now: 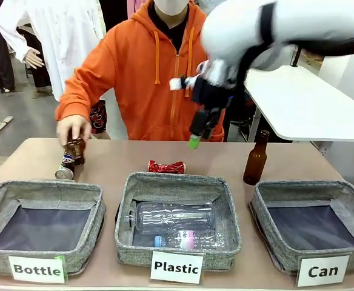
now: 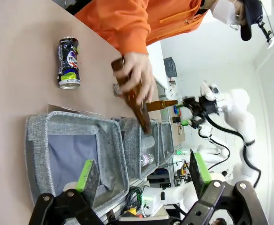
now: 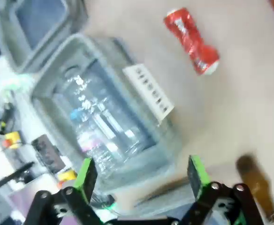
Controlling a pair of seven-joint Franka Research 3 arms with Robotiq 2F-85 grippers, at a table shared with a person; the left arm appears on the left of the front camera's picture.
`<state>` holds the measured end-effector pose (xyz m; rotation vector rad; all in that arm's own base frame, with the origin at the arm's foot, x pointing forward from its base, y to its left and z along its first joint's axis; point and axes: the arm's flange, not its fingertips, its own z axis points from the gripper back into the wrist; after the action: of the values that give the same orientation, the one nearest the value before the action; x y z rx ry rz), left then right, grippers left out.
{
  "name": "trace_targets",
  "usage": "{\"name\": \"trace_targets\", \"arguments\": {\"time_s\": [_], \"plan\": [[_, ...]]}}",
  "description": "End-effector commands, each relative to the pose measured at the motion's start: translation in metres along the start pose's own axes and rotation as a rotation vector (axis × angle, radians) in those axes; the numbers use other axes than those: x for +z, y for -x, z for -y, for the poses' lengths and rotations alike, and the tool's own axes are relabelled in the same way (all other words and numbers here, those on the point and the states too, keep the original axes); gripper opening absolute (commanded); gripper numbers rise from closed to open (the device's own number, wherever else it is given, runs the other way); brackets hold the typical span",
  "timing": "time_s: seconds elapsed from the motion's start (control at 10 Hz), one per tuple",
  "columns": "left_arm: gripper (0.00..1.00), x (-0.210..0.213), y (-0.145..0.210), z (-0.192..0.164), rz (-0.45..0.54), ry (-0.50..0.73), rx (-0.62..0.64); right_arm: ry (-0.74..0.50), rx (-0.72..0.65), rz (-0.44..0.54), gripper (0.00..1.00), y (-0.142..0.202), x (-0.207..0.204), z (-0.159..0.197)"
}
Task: Sort the can waste into the basket.
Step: Pick up the can waste from the table and place it in the right Fabric basket.
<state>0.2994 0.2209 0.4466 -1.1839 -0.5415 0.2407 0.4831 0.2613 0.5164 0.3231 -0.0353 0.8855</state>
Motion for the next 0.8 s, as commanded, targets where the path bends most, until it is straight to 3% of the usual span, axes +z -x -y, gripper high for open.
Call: {"name": "trace_targets", "arguments": {"time_s": [0.0,0.1,0.2,0.4,0.5,0.7], "plan": [[1.0,0.0,0.0,0.0,-0.001,0.014,-0.018,0.078,-0.198,0.14,1.0,0.118,0.043,-0.052],[1.0,0.0,0.0,0.0,0.0,0.0,0.0,0.076,-0.234,0.176,1.0,0.137,0.04,-0.053],[1.0,0.055,-0.022,0.041,-0.016,0.155,0.229,0.069,-0.245,0.188,1.0,0.139,0.03,-0.048],[1.0,0.193,-0.058,0.108,0.094,0.408,0.216,0.055,-0.214,0.203,1.0,0.135,0.026,-0.038],[1.0,0.238,-0.062,0.116,0.11,0.455,0.208,0.067,-0.222,0.217,1.0,0.134,0.026,-0.036],[1.0,0.269,-0.062,0.108,0.11,0.461,0.234,0.077,-0.25,0.231,1.0,0.134,0.027,-0.034]]}}
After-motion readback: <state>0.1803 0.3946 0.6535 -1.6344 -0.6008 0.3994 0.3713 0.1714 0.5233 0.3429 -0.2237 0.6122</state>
